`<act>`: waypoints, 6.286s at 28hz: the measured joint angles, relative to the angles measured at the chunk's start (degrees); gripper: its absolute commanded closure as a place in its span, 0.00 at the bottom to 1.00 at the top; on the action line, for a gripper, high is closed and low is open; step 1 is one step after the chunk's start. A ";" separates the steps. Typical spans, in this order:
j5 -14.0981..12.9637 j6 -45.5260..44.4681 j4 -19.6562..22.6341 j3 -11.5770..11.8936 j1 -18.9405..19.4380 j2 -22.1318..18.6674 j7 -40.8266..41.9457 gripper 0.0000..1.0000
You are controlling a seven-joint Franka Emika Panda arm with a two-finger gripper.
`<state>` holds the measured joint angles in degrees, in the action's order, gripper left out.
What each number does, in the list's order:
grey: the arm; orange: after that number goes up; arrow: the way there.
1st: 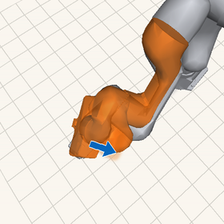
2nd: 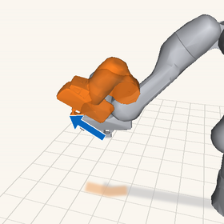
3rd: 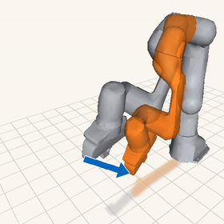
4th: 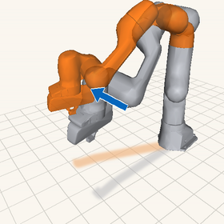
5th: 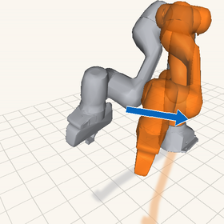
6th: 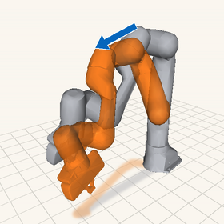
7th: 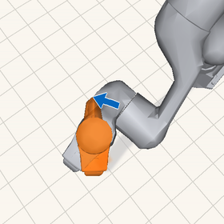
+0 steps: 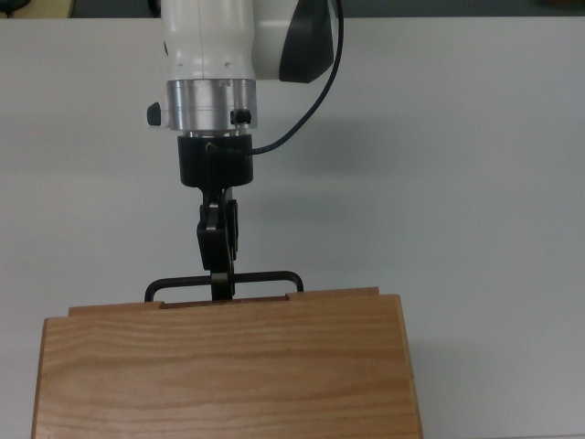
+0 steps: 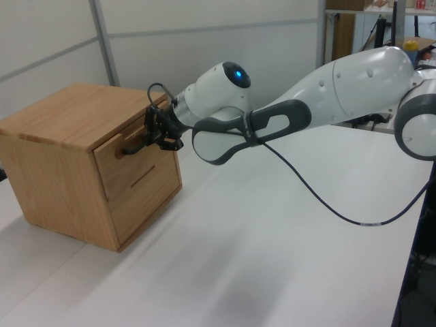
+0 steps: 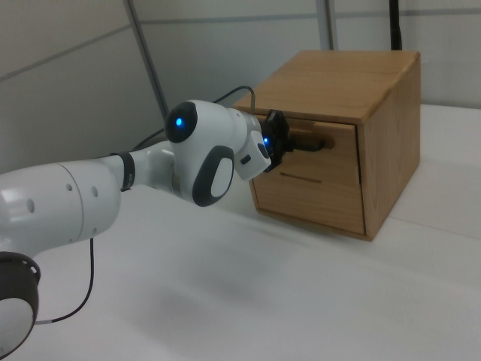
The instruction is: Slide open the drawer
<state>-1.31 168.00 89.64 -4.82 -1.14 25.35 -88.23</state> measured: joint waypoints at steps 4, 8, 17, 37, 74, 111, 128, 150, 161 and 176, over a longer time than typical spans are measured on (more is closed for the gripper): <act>-0.01 -8.54 -0.03 0.07 -0.15 -2.63 -0.15 1.00; -0.01 -14.72 0.17 0.10 -0.18 -4.82 -0.32 1.00; -0.01 -20.32 3.08 -0.04 0.07 -10.33 -0.75 1.00; 1.54 -19.26 4.81 -0.05 0.05 -12.08 -0.75 0.57; 5.03 -14.32 0.39 -0.05 0.07 -4.50 -0.76 1.00; 7.49 -27.42 9.94 -0.01 -0.05 -16.05 -0.76 1.00; 8.73 -42.84 12.72 -0.01 0.00 -20.94 -0.77 1.00; 8.73 -52.88 10.72 0.11 -0.07 -25.68 -1.07 0.00; 8.73 -58.72 8.20 0.06 -0.03 -26.51 3.92 0.00; 8.73 -71.63 5.02 0.06 -0.04 -27.55 35.96 0.00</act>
<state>7.41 96.36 94.66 -4.76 -1.18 -2.20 -52.27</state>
